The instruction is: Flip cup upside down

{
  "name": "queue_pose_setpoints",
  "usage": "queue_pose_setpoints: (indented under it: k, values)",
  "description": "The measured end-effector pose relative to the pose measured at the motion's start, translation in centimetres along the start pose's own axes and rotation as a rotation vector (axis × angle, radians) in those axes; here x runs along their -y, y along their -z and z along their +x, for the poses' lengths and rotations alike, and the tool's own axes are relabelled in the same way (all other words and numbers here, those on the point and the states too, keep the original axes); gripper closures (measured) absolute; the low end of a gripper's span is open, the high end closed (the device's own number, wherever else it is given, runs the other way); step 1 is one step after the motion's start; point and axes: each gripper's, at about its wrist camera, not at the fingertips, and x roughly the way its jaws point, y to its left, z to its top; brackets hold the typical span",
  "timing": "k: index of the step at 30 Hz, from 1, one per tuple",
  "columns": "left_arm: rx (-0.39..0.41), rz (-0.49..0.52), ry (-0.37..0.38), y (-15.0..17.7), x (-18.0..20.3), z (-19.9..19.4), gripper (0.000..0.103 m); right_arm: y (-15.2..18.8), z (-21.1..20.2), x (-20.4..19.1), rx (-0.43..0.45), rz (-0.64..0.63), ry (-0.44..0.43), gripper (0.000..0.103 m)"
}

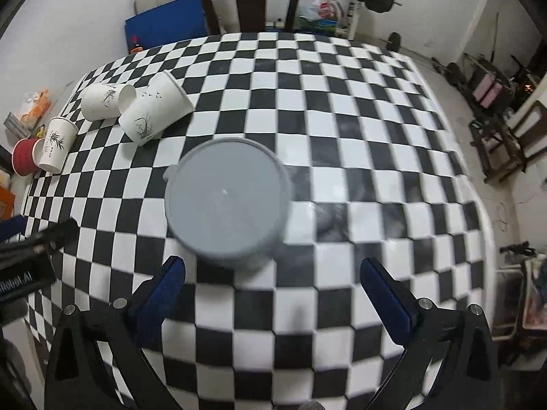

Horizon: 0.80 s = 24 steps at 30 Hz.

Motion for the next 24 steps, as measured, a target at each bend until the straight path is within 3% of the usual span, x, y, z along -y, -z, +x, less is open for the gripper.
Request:
queue_pose_setpoints:
  k: [12, 24]
  values:
    - [0.188, 0.082, 0.131, -0.7, 1.5, -14.6, 0.000, 0.0, -16.1, 2.8, 0.143, 0.088, 0.093, 0.000]
    - [0.253, 0.050, 0.137, -0.1, 0.4, -23.8, 0.000, -0.6, -29.2, 3.5, 0.221, 0.119, 0.160, 0.000]
